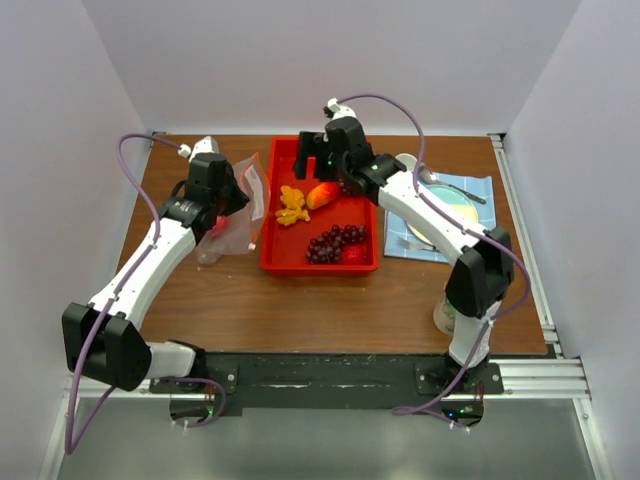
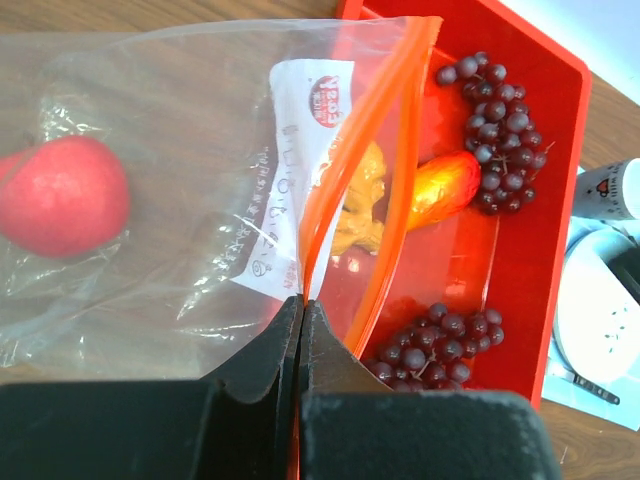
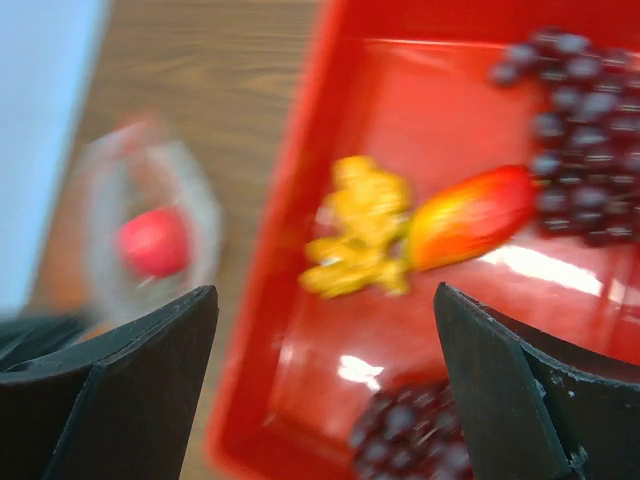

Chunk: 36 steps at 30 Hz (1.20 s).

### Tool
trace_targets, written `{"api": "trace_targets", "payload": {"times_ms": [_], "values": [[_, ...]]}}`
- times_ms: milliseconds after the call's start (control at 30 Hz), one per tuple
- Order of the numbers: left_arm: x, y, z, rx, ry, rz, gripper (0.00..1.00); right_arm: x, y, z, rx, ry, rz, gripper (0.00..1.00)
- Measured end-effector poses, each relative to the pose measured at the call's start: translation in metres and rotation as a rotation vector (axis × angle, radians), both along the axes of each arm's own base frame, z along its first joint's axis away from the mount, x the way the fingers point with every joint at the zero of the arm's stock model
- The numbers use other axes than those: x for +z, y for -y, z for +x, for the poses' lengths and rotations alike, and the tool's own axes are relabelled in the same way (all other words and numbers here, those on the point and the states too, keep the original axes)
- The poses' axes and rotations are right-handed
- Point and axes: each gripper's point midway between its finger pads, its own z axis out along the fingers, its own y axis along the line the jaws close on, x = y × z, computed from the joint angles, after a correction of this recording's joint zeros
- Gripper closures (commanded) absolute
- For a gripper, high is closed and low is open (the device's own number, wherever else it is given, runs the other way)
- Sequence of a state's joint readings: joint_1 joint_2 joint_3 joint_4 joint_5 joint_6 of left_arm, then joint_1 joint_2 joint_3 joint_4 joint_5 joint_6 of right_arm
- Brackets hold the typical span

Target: Place the food in the zip-top bag and seal the zipper

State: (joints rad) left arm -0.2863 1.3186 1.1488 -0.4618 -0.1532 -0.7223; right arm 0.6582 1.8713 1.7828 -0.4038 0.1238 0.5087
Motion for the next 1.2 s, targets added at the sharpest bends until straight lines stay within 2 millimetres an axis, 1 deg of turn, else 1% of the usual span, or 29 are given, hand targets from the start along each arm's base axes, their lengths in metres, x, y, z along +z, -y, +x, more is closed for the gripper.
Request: {"api": "trace_targets", "payload": {"times_ms": [67,167,267,333,433,500,533,700,767,833,967,1033,1067,1100,1167,1200], "values": [[0.002,0.000,0.001,-0.001,0.006,-0.002,1.00,-0.026,0.014,0.024,-0.060,-0.043,-0.031,0.06],[0.003,0.001,0.001,-0.003,0.008,-0.004,1.00,-0.079,0.030,0.049,-0.143,-0.145,-0.087,0.06],[0.003,0.002,0.001,-0.010,0.008,-0.005,1.00,-0.124,0.033,0.060,-0.203,-0.243,-0.118,0.06],[0.003,0.002,0.001,-0.014,0.007,-0.006,1.00,-0.148,0.033,0.063,-0.244,-0.298,-0.126,0.06],[0.003,0.003,0.001,-0.019,0.008,-0.007,1.00,-0.170,0.034,0.065,-0.311,-0.352,-0.125,0.06],[0.004,0.003,0.001,-0.020,0.009,-0.008,1.00,-0.177,0.035,0.066,-0.356,-0.374,-0.116,0.06],[0.005,0.003,0.001,-0.020,0.010,-0.008,1.00,-0.177,0.036,0.068,-0.375,-0.376,-0.107,0.06],[0.005,0.004,0.001,-0.022,0.011,-0.010,1.00,-0.171,0.037,0.078,-0.458,-0.370,-0.047,0.11],[0.005,0.004,0.001,-0.023,0.011,-0.010,1.00,-0.172,0.039,0.081,-0.479,-0.372,-0.032,0.13],[0.005,0.004,0.001,-0.023,0.012,-0.011,1.00,-0.176,0.040,0.083,-0.493,-0.376,-0.029,0.13],[0.006,0.004,0.001,-0.024,0.013,-0.011,1.00,-0.193,0.041,0.083,-0.505,-0.397,-0.038,0.13],[0.006,0.005,0.001,-0.027,0.013,-0.014,1.00,-0.200,0.041,0.082,-0.505,-0.406,-0.044,0.19],[0.006,0.005,0.001,-0.028,0.013,-0.015,1.00,-0.202,0.040,0.082,-0.504,-0.407,-0.045,0.24],[0.006,0.006,0.000,-0.030,0.012,-0.016,1.00,-0.203,0.040,0.082,-0.503,-0.407,-0.045,0.35],[0.006,0.006,0.000,-0.034,0.012,-0.019,1.00,-0.203,0.039,0.082,-0.494,-0.407,-0.043,0.49],[0.006,0.007,0.000,-0.035,0.012,-0.020,1.00,-0.203,0.037,0.083,-0.490,-0.408,-0.036,0.59]]}}
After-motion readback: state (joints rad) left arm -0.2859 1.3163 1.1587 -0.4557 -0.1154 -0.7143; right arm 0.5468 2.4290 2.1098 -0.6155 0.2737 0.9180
